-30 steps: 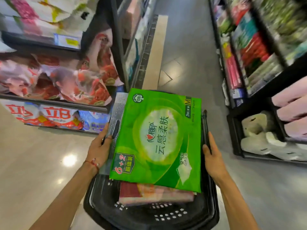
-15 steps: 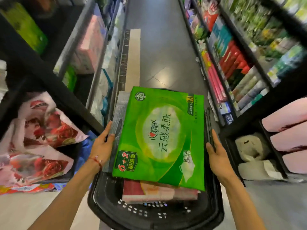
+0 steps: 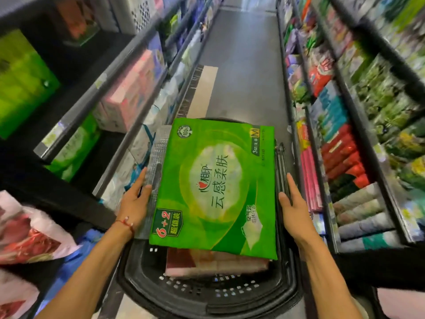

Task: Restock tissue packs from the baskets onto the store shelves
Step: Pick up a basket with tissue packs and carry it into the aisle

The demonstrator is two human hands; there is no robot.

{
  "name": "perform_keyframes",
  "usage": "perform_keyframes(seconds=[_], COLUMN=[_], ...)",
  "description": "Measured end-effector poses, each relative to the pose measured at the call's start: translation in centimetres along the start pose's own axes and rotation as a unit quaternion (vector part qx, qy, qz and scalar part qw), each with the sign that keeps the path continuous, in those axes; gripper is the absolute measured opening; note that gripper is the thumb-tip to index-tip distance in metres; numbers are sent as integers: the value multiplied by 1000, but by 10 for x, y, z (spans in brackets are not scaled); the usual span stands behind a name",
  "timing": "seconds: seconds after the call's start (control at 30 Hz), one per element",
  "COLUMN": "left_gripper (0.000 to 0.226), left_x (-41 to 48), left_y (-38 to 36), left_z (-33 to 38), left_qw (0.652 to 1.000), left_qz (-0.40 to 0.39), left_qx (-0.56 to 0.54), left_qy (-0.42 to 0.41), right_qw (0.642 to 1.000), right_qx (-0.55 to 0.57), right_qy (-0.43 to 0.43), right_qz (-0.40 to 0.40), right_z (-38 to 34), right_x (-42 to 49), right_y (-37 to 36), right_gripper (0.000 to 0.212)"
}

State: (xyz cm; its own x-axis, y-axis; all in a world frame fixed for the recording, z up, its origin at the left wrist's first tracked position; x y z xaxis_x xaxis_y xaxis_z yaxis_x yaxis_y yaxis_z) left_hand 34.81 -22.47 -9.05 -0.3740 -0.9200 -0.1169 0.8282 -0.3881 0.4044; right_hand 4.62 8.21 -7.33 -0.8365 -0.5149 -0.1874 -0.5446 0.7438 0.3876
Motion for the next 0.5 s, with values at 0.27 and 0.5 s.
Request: perform_keyframes(seconds=[0.27, 0.5], left_gripper=[51, 49], left_x=[188, 330], left_y=[-66, -97], left_z=[44, 105], left_qw=[1000, 999], left_qz=[-16, -28], left_qx=[-25, -21], left_qy=[1, -14], right_qw=[999, 1000], right_qx=[-50, -7], right_qy=[14, -25], right_qz=[-9, 4], right_z=[-54, -98], right_x=[202, 324], right_y=[-34, -50], right_gripper=[58, 59])
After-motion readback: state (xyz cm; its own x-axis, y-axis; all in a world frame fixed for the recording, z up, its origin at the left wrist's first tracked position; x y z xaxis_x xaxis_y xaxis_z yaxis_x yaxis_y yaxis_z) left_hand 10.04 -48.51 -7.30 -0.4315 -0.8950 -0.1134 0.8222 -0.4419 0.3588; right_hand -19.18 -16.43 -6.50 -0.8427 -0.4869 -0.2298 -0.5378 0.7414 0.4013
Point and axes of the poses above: each hand's wrist, its own x-axis towards the middle knuckle, its own y-axis out of the back of the hand, z = x × y, the point moved 8 cm from there along x, towards the middle knuckle, and after that the axes turned 5 degrees about z, right-handed, at the moved point
